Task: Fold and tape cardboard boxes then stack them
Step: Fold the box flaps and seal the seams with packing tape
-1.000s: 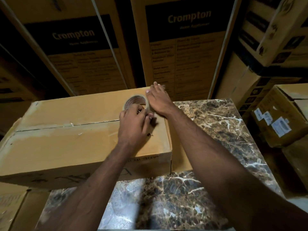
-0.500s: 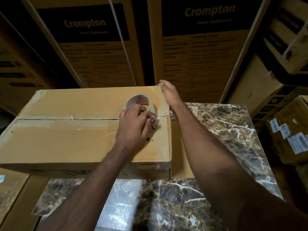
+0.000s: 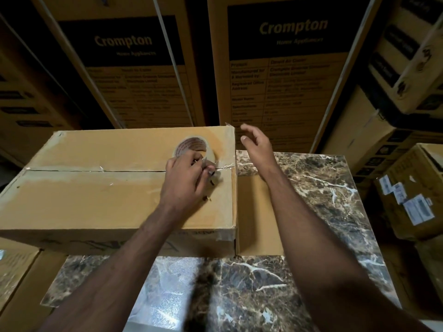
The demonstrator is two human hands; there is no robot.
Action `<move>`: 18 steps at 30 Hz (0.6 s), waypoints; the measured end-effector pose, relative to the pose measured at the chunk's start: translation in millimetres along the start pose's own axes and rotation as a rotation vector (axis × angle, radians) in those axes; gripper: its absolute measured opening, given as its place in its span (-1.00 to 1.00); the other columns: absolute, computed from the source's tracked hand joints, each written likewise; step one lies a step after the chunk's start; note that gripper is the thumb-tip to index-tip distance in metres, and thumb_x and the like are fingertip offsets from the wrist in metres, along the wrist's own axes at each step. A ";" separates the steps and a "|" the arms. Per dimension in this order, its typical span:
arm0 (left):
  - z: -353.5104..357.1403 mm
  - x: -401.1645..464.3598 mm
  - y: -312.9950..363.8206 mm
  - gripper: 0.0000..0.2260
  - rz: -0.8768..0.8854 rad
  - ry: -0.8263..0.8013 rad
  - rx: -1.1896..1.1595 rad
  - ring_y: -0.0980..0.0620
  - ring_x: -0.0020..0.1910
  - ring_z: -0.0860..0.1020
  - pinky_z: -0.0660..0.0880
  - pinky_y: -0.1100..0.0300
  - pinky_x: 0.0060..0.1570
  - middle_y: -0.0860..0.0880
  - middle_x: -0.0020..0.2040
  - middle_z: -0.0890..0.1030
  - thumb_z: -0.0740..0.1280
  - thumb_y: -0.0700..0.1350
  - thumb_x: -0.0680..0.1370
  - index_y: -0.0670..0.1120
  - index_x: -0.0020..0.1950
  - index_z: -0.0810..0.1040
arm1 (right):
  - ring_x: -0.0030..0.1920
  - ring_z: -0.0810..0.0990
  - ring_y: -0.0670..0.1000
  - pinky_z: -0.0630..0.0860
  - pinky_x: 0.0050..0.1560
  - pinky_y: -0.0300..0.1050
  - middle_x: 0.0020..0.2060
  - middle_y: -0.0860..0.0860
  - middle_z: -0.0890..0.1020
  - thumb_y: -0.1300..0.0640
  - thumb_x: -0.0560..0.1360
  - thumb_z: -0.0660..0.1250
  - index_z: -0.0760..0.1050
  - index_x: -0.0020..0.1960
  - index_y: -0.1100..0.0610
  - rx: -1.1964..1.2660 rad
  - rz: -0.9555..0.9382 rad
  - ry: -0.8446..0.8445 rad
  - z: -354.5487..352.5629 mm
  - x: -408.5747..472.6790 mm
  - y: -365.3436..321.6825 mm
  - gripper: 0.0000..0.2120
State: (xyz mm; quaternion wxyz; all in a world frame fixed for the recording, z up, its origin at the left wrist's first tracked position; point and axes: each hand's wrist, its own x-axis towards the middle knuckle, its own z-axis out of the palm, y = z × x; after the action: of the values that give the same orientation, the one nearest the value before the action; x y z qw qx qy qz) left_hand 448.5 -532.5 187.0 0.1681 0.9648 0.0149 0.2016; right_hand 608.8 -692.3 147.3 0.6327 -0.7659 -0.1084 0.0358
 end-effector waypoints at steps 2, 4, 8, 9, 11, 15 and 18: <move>-0.2 2.1 2.3 -0.73 0.010 -0.001 0.005 0.07 0.12 0.28 0.34 0.03 0.15 -0.07 0.19 0.51 0.23 -0.03 0.65 -0.07 0.23 0.64 | 0.43 0.42 -0.04 0.36 0.44 -0.09 0.41 -0.02 0.51 0.28 0.61 0.27 0.52 0.38 0.09 -0.088 -0.059 -0.042 6.6 21.6 -24.5 -0.64; -0.1 3.5 2.2 -0.71 0.013 0.003 0.013 0.05 0.11 0.30 0.34 0.03 0.14 -0.06 0.18 0.50 0.22 -0.02 0.65 -0.08 0.22 0.65 | 0.36 0.49 -0.02 0.43 0.35 -0.13 0.36 0.02 0.56 0.29 0.62 0.24 0.52 0.38 0.14 -0.238 -0.127 -0.096 16.8 40.3 -40.5 -0.65; 1.3 1.5 1.8 -0.68 0.004 0.001 0.006 0.05 0.11 0.31 0.34 0.05 0.13 -0.05 0.16 0.51 0.17 0.02 0.64 -0.07 0.21 0.65 | 0.03 0.60 -0.01 0.45 -0.10 -0.19 0.11 -0.01 0.67 0.17 0.63 0.20 0.62 0.20 0.09 -0.493 -0.061 -0.164 26.4 51.8 -32.9 -0.74; 1.2 1.7 2.0 -0.65 0.015 -0.002 0.009 0.04 0.11 0.33 0.34 0.04 0.13 -0.05 0.15 0.51 0.14 0.03 0.63 -0.07 0.20 0.65 | -0.01 0.59 -0.02 0.40 -0.17 -0.22 0.06 -0.02 0.67 0.13 0.64 0.20 0.64 0.17 0.08 -0.483 -0.033 -0.163 25.1 52.9 -29.5 -0.74; 0.8 4.7 -0.1 -0.59 0.043 0.000 0.023 -0.01 0.11 0.39 0.33 0.02 0.13 -0.07 0.12 0.52 0.08 0.05 0.63 -0.08 0.17 0.66 | -0.06 0.57 -0.03 0.34 -0.24 -0.24 -0.03 -0.04 0.66 0.08 0.64 0.17 0.65 0.09 0.07 -0.448 0.011 -0.170 22.8 57.1 -26.7 -0.73; 0.3 7.1 -5.9 -0.59 0.063 0.014 0.035 0.00 0.09 0.40 0.32 0.02 0.13 -0.09 0.09 0.53 0.08 0.03 0.61 -0.12 0.12 0.67 | 0.01 0.56 0.05 0.36 -0.15 -0.13 -0.01 0.02 0.63 -0.02 0.66 0.11 0.59 0.03 0.10 -0.411 0.118 -0.203 28.9 58.2 -29.8 -0.68; 0.2 9.1 -8.0 -0.60 0.065 0.033 0.043 0.04 0.07 0.36 0.34 0.02 0.12 -0.09 0.07 0.53 0.10 0.02 0.61 -0.14 0.11 0.66 | 0.44 0.37 0.16 0.35 0.36 0.08 0.48 0.13 0.40 -0.18 0.70 -0.05 0.28 0.54 0.08 -0.406 0.201 -0.268 32.6 54.1 -35.5 -0.46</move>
State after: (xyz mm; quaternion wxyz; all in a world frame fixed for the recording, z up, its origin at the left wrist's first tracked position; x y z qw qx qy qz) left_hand 457.2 -524.2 187.7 0.1405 0.9647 -0.0096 0.2224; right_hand 650.9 -643.3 180.1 0.4394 -0.8725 -0.1194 0.1770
